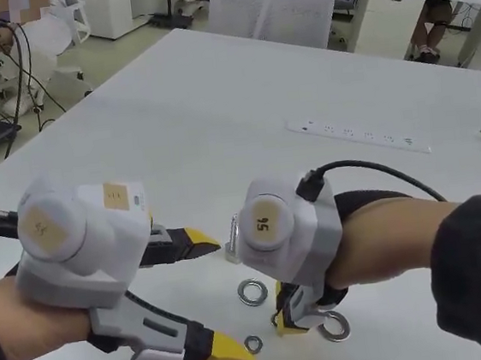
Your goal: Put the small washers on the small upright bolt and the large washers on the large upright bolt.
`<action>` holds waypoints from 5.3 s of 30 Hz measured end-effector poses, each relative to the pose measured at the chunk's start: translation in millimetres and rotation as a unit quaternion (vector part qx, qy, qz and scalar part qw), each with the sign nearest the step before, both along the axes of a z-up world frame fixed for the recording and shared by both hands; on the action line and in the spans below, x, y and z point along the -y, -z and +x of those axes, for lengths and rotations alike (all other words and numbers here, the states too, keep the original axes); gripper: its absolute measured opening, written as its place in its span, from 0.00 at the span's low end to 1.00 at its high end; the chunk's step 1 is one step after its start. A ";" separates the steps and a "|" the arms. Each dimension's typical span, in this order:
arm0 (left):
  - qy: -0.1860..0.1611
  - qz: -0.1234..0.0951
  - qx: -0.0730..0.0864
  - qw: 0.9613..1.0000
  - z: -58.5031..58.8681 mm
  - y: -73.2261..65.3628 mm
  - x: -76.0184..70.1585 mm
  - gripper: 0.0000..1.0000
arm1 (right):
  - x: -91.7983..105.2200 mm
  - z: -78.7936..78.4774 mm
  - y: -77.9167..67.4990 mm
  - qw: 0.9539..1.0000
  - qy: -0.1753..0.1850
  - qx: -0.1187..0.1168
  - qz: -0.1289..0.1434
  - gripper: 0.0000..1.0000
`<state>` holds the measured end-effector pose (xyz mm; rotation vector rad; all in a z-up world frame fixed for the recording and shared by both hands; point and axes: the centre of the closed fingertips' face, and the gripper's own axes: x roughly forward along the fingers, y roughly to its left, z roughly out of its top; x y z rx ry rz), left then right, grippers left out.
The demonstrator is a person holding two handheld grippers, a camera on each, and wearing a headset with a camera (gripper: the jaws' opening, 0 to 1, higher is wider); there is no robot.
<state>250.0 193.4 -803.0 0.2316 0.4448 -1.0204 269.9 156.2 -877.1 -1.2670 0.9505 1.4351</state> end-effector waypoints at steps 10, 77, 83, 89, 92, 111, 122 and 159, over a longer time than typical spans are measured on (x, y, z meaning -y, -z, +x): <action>0.002 0.002 -0.002 1.000 -0.5 1.4 -0.3 0.77 | -0.4 -1.2 2.1 1.000 -0.003 0.005 0.001 0.15; 0.002 0.002 -0.004 1.000 -0.3 2.4 1.1 0.76 | 3.4 0.3 -0.5 1.000 0.015 -0.016 0.021 0.14; 0.002 0.003 -0.004 1.000 0.2 2.4 1.1 0.76 | 5.9 0.8 -1.0 1.000 0.016 -0.017 0.021 0.14; 0.003 0.004 -0.005 1.000 0.0 2.7 2.8 0.76 | 8.2 2.7 -4.5 0.999 0.019 -0.016 0.026 0.14; 0.004 0.004 -0.006 1.000 -0.6 3.2 3.5 0.76 | 10.9 4.5 -6.3 0.999 0.023 -0.016 0.026 0.14; 0.007 0.004 -0.006 1.000 -1.6 2.6 3.2 0.76 | 34.8 21.3 -32.6 0.997 0.060 -0.002 0.038 0.14; 0.008 0.004 -0.007 1.000 -1.5 3.2 3.2 0.76 | 54.6 32.6 -38.8 0.996 0.085 0.007 0.041 0.14; 0.006 0.014 -0.023 1.000 -1.9 13.7 1.7 0.76 | 106.7 73.0 -57.4 0.987 0.149 0.033 0.051 0.14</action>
